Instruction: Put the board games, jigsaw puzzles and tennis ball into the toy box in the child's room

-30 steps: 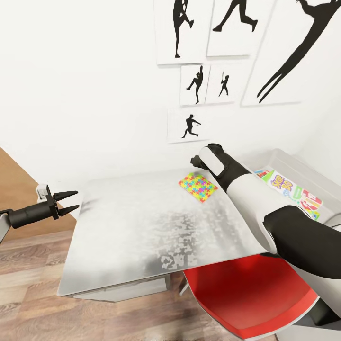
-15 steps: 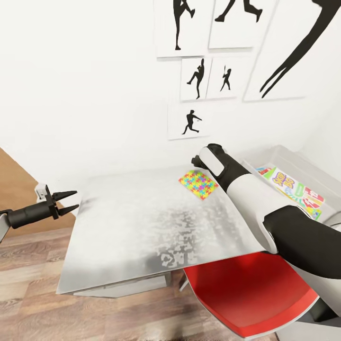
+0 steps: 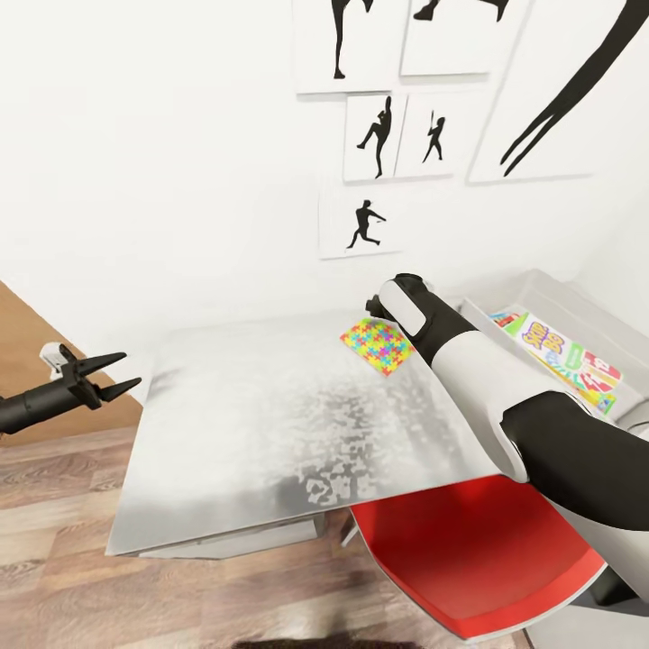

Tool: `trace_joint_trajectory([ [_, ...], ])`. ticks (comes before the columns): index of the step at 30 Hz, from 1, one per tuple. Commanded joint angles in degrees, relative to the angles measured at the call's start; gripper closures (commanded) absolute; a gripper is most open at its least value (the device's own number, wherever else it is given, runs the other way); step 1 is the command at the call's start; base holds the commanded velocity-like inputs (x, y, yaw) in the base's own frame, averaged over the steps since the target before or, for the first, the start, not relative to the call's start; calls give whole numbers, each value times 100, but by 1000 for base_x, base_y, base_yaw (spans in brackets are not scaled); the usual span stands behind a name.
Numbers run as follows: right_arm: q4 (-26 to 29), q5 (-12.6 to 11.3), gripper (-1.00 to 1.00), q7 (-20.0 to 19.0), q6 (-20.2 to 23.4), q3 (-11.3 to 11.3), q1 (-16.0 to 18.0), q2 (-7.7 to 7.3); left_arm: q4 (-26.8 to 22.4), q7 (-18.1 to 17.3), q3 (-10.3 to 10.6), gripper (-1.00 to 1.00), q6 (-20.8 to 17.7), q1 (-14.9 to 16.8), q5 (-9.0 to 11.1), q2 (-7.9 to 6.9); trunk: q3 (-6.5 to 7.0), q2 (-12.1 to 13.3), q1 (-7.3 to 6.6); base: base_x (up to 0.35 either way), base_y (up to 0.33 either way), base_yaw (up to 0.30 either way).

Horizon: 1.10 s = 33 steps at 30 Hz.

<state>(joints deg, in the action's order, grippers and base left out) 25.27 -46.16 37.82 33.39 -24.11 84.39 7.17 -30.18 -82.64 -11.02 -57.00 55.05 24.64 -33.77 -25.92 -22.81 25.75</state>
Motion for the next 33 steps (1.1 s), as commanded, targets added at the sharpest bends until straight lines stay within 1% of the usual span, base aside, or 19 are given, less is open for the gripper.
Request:
trace_joint_trajectory([
  [1,6,-46,-100,42,19,-43,7,-5,-2,-145,6,-100,-33,0,5,-35,-19,-11,3,0,0,0],
  [5,10,-43,-100,42,18,-42,7,-5,-67,-473,21,-100,59,-78,6,-76,-56,-11,3,0,0,0],
  [8,11,-42,-100,41,18,-42,7,-3,-241,-719,26,-100,133,-195,11,-87,-84,-11,3,0,0,0],
  [12,35,-38,-100,41,18,-36,7,-1,-544,-736,23,-100,178,-389,19,-91,-122,-11,3,0,0,0],
  [15,51,-35,-100,41,21,-34,19,2,-671,-736,17,-100,202,-460,27,-76,-150,-11,3,0,0,0],
  [21,70,-34,-100,41,29,-31,62,3,-743,-736,14,-100,219,-509,40,-37,-206,-11,3,0,0,0],
  [33,82,-33,-100,41,70,-30,167,19,-760,-736,-29,-100,223,-616,57,-25,-318,-11,3,0,0,0],
])
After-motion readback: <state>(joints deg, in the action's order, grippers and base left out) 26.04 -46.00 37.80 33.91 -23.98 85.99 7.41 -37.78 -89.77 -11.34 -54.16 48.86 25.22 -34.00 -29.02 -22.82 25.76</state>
